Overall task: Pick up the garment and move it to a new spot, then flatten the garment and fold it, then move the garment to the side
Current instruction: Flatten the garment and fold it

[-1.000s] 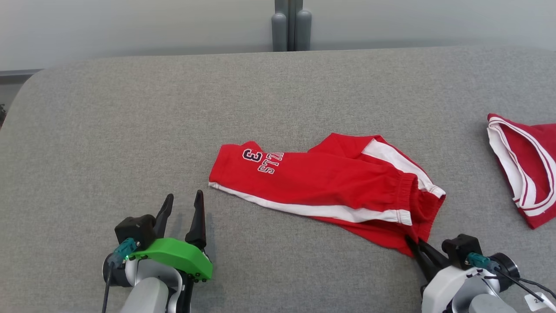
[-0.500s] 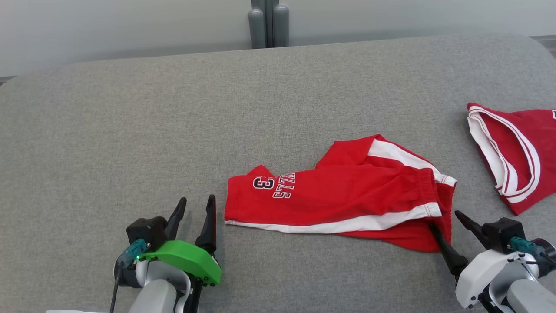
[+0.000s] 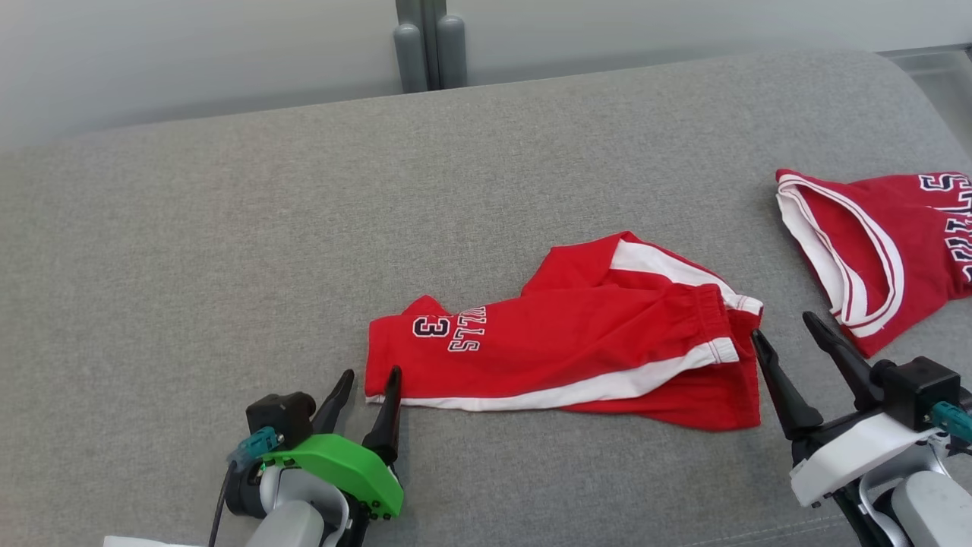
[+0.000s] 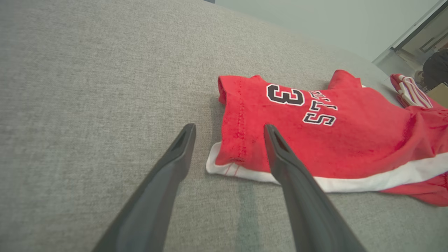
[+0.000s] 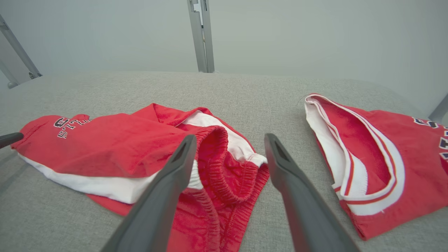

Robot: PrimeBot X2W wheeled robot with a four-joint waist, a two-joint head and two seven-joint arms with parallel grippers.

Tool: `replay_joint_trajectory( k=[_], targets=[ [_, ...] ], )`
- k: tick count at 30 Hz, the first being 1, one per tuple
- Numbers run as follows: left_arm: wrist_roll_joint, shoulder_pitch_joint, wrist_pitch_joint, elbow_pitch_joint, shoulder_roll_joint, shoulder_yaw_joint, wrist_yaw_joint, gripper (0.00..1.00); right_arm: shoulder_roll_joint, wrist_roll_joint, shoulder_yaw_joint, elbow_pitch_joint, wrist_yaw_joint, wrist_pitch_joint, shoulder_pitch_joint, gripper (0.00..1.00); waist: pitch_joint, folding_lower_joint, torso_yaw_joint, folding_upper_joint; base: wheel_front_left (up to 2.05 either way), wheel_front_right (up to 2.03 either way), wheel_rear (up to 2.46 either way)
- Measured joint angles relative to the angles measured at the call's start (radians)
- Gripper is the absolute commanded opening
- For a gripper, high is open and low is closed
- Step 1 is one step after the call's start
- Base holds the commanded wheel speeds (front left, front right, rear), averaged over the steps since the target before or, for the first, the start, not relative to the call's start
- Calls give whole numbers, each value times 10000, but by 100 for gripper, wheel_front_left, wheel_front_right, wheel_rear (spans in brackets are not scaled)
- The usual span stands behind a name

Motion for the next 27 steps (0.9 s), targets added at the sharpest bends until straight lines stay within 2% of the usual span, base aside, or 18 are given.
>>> replay_joint_trajectory(
  k=[6,10,27],
  targets=[
    [-77,-314,0,295,-2,146,-10,100,520,-196,82,-403,0,0,-87,100,133,0,-388,0,0,0,0],
    [464,-354,0,-82,-2,644,6,100,907,-405,-337,-568,0,0,-184,100,145,0,-582,0,0,0,0],
    [2416,1074,0,-2096,2,2219,502,100,2755,-1998,-1850,-428,0,0,46,100,-672,0,-177,-1,0,0,0]
  ],
)
